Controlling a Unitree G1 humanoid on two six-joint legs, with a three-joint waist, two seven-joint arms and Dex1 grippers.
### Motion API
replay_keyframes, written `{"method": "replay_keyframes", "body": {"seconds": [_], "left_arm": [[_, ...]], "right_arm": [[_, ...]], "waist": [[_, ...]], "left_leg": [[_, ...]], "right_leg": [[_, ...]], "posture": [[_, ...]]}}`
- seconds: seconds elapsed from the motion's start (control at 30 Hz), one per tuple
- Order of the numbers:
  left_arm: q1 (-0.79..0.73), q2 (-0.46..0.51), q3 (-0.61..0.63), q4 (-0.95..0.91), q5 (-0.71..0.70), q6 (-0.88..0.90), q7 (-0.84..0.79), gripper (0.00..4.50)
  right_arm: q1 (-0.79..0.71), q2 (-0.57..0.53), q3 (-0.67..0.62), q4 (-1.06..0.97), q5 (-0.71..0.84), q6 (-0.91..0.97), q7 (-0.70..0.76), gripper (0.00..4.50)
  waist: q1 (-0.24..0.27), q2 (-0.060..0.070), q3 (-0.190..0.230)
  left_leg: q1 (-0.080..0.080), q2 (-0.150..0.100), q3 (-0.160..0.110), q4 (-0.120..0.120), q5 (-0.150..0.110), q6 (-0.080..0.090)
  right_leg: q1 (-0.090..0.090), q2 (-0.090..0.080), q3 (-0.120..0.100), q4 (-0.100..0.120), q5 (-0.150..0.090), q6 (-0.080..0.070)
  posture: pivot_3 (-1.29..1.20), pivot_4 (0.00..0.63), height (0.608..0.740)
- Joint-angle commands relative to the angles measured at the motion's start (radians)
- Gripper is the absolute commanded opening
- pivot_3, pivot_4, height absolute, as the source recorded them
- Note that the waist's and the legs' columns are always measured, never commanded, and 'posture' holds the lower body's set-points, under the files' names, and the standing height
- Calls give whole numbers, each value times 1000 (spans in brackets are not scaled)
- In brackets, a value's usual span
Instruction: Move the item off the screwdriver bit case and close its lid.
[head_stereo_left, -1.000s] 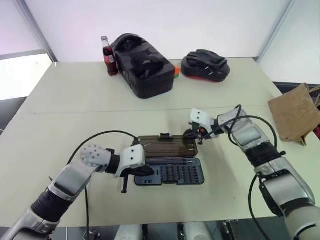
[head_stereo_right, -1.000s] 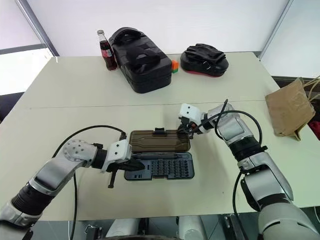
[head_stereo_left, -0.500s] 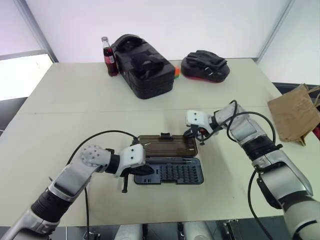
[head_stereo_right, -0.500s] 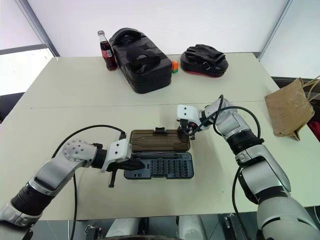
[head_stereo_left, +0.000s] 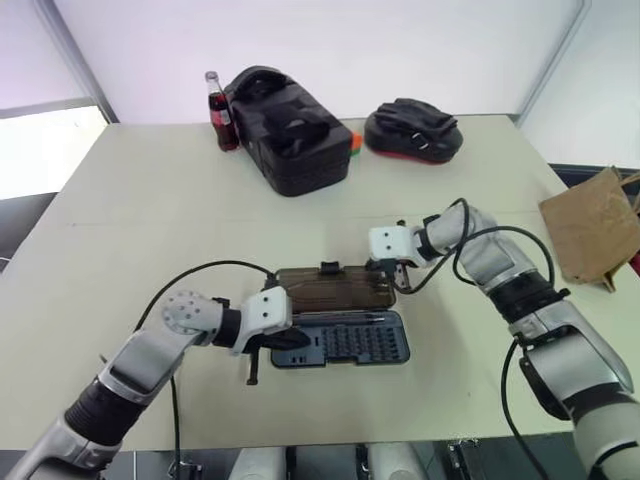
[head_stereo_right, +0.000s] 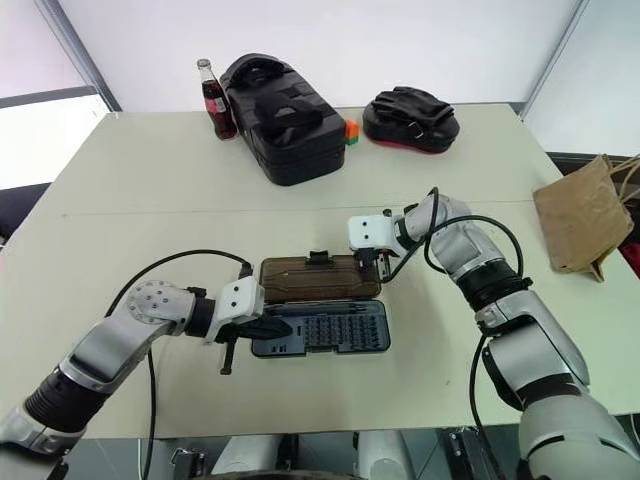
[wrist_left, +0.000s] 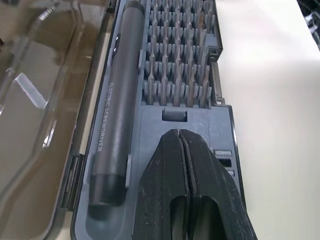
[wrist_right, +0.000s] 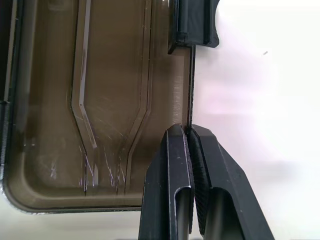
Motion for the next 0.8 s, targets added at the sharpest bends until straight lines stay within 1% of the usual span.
{"method": "replay_keyframes", "body": {"seconds": [0.03, 0.13, 0.3, 0.53, 0.63, 0.7, 0.77, 0.8], "left_arm": [[18, 6, -14, 27, 18, 17, 7, 0], [19, 1, -9, 28, 15, 9, 12, 0], [11, -17, 18, 22, -1, -23, 16, 0], [11, -14, 35, 7, -24, -14, 9, 0], [4, -32, 60, 3, -50, -3, 28, 0], [-10, -54, 98, -3, -100, 33, 41, 0], [-25, -91, 160, -14, -198, 118, 61, 0], [-28, -100, 177, -18, -224, 144, 66, 0]], "right_arm": [[10, -54, -85, -112, 5, 78, -30, 23], [38, -73, -106, -192, 14, 131, -34, 23], [89, -91, -125, -291, 26, 204, -41, 23], [134, -92, -132, -382, 21, 270, -82, 23], [143, -85, -132, -409, 24, 294, -102, 23], [146, -88, -129, -416, 24, 296, -108, 23], [149, -94, -125, -415, 21, 287, -112, 23], [149, -96, -123, -414, 21, 284, -113, 23]], "waist": [[1, 0, 0], [2, 0, 0], [2, 0, 0], [1, 0, 2], [0, 0, 2], [0, -1, 3], [-1, -1, 3], [-1, -1, 3]], "left_leg": [[-2, 0, 0, 0, 0, 0], [-10, -1, 0, 1, 1, -1], [-11, -2, 0, 1, 1, -1], [-12, -2, 0, 0, 0, -1], [-12, -2, 0, 0, 0, -1], [-12, -2, 0, 0, 1, -1], [-13, -1, 0, 0, 1, -1], [-13, -1, 0, 0, 1, -1]], "right_leg": [[-2, 0, 0, 0, 0, 0], [-8, -1, 0, 0, 0, 0], [-9, -1, 0, -1, 0, 0], [-10, -1, -1, -1, 0, 0], [-11, -1, -1, -1, 0, 0], [-11, -1, -1, -1, 0, 1], [-11, 0, -1, -1, 1, 1], [-12, 0, -1, -1, 1, 1]], "posture": [[0, 150, 740], [0, 150, 740], [0, 150, 740], [0, 150, 740], [0, 150, 740], [0, 150, 740], [0, 150, 740], [0, 150, 740]]}}
